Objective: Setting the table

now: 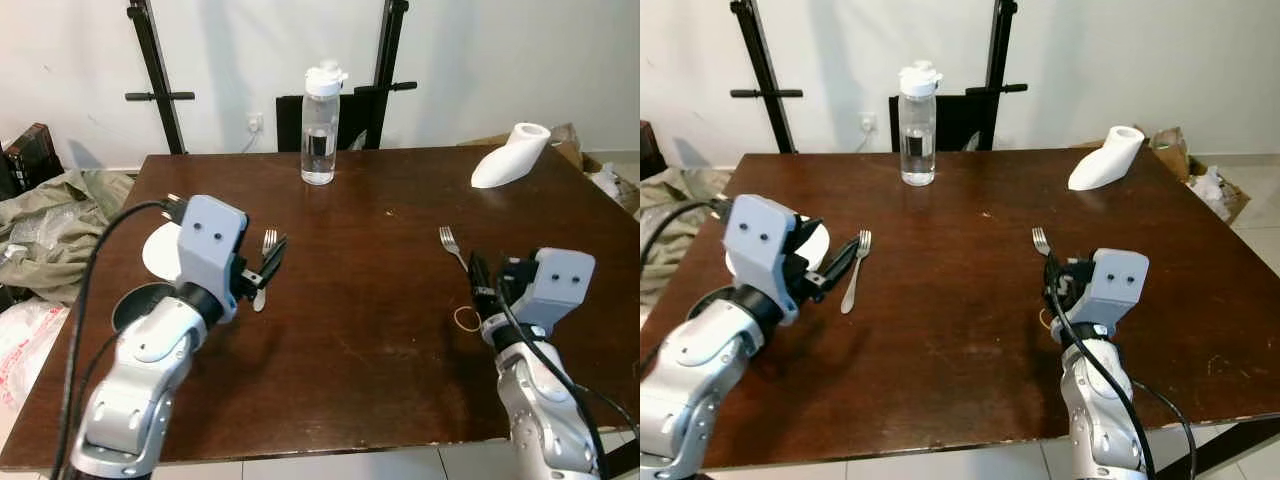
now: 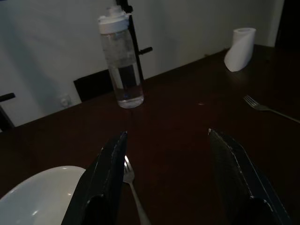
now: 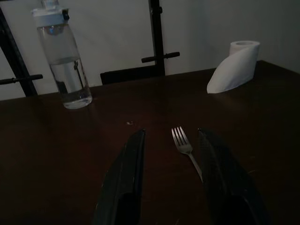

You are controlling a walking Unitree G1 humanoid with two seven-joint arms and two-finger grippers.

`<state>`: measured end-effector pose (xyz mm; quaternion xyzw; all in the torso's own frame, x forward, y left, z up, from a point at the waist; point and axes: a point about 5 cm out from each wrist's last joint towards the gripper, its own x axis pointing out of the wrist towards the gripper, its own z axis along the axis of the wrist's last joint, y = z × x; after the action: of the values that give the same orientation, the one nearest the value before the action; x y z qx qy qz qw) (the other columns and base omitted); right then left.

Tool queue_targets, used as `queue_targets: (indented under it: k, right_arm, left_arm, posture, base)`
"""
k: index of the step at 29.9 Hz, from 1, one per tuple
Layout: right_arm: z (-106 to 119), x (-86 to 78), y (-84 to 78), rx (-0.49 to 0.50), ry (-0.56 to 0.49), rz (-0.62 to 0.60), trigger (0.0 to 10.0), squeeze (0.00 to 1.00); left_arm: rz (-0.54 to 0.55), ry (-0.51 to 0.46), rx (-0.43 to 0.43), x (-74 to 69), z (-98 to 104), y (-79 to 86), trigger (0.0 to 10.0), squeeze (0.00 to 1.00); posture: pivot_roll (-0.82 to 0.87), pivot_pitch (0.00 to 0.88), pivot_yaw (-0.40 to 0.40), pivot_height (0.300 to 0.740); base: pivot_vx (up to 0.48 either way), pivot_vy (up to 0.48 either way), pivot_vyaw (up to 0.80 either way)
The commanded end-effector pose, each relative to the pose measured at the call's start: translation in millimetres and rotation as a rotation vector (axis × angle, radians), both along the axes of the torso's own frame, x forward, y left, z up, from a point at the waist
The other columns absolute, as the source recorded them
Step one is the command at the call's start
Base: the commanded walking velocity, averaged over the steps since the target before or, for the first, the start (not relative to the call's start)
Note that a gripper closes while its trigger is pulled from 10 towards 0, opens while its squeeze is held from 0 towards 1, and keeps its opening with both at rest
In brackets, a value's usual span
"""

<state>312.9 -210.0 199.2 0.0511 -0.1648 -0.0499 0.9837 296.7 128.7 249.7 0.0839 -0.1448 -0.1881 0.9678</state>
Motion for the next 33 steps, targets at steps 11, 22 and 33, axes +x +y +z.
queue_targets:
  k: [11,22,33]
  right_arm:
    - [-9,-6.1,-3.8,0.004,0.027,-0.029,10.0,0.00]
    - [-9,-4.6,-3.3,-0.002,0.032,-0.021,10.0,0.00]
    - [-12,-5.8,-2.0,0.002,0.040,-0.017,10.0,0.00]
  left_arm:
    - [0.020,-0.003,-0.014,16.1,-11,-6.3,10.0,0.00]
    - [0.025,-0.015,-0.027,20.5,-11,-6.1,10.0,0.00]
    - [0.026,-0.016,-0.024,22.8,-13,-5.8,10.0,0.00]
  posture:
    - [0.04,0.054,0.082,0.740]
    - [0.04,0.062,0.081,0.740]
    - [0.04,0.071,0.090,0.740]
  base:
    - [-0.167,0.000,0.00]
    - [-0.306,0.000,0.00]
    - [-0.314,0.000,0.00]
